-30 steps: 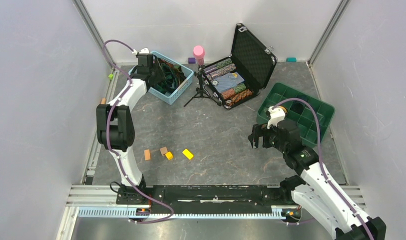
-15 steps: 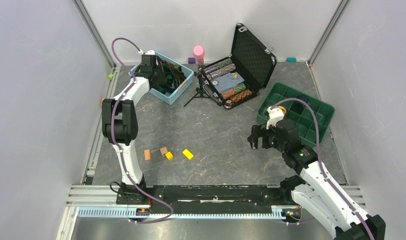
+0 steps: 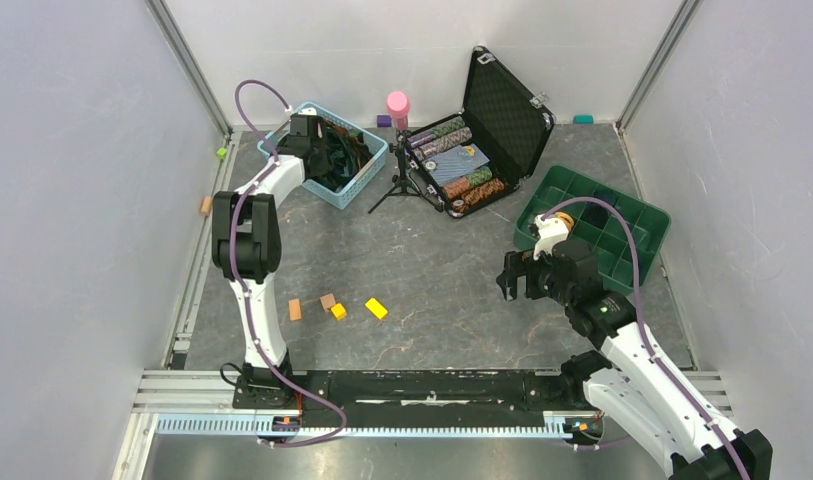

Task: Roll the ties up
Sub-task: Pick up the tie from the bin.

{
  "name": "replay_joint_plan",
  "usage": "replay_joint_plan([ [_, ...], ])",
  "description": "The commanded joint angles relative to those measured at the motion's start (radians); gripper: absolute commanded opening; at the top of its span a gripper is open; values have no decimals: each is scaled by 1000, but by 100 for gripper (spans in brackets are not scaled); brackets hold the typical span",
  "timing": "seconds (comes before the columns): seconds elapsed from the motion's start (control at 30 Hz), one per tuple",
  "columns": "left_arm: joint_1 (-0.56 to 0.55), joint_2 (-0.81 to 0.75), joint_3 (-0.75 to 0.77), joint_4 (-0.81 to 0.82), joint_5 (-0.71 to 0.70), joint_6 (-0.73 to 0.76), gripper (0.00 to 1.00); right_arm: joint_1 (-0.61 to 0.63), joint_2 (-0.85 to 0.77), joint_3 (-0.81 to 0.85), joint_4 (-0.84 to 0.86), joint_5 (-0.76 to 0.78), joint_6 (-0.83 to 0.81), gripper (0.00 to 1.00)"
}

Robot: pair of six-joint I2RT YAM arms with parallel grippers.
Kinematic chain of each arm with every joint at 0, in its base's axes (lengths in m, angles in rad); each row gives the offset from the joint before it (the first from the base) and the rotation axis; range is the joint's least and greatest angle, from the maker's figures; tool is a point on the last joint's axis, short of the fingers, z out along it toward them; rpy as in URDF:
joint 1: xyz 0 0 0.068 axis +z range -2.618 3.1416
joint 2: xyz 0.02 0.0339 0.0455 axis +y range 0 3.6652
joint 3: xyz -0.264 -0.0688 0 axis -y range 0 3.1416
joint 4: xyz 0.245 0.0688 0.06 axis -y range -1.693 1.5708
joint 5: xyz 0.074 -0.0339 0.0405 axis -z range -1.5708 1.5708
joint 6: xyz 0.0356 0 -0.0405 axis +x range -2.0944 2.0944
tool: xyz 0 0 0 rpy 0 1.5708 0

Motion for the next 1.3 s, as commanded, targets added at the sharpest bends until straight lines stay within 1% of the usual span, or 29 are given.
replay_joint_plan([
  [0.0,-18,-123,-8,88,-38,29,4,-1,-15,19,2,20,-1,99],
  [0.1,-25,-203,-12,109,-44,28,2,-1,-16,15,4,16,0,99],
  [0.3,-26,-348,-2,145,2,0,2,-2,-16,12,9,8,-2,99],
  [0.47,-26,-427,17,156,33,-11,2,-1,-20,11,10,3,-1,99],
  [1.07,-26,-523,65,125,76,8,2,-1,-42,-3,6,-2,3,99],
  [1.13,-26,-522,105,87,98,26,2,-2,-43,-5,6,-3,7,99],
  [1.27,-26,-538,177,15,227,54,2,-1,-39,-7,8,-7,10,99],
])
